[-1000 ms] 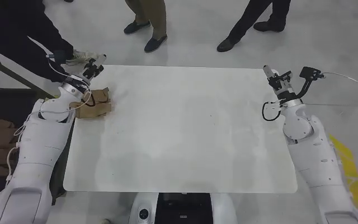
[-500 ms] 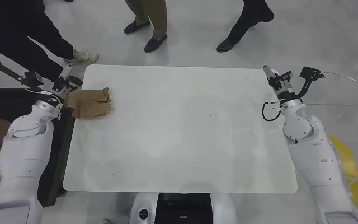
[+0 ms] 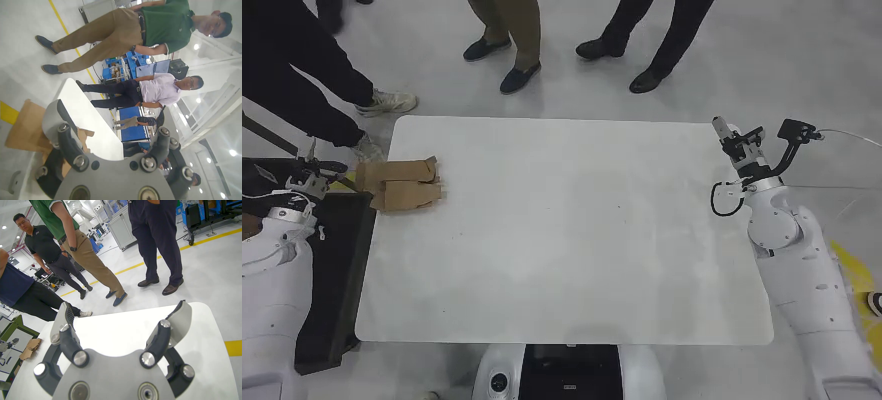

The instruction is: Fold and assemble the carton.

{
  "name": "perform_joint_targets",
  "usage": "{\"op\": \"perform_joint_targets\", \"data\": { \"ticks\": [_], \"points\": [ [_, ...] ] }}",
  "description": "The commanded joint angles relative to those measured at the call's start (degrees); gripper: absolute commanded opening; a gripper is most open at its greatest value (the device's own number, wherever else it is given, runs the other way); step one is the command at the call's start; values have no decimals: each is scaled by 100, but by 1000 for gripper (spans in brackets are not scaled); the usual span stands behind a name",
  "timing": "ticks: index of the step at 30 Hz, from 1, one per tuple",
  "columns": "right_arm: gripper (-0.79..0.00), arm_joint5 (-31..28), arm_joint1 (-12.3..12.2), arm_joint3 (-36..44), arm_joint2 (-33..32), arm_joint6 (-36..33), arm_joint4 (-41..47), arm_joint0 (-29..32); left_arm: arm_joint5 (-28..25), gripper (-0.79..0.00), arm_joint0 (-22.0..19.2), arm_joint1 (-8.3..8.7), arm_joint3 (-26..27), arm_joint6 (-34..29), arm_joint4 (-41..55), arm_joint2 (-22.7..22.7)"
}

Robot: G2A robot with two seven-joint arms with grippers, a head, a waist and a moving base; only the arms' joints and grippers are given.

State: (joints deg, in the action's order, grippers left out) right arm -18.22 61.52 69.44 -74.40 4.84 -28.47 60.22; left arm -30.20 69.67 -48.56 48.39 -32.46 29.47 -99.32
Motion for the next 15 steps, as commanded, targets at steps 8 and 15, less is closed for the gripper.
{"op": "perform_joint_targets", "data": {
  "ticks": [8,15],
  "points": [
    [0,0,0,0,0,0,0,0,511,0,-169,-8,-622,746,-858,104],
    [0,0,0,0,0,0,0,0,656,0,-551,-56,-1129,605,-1488,445]
  ]
}}
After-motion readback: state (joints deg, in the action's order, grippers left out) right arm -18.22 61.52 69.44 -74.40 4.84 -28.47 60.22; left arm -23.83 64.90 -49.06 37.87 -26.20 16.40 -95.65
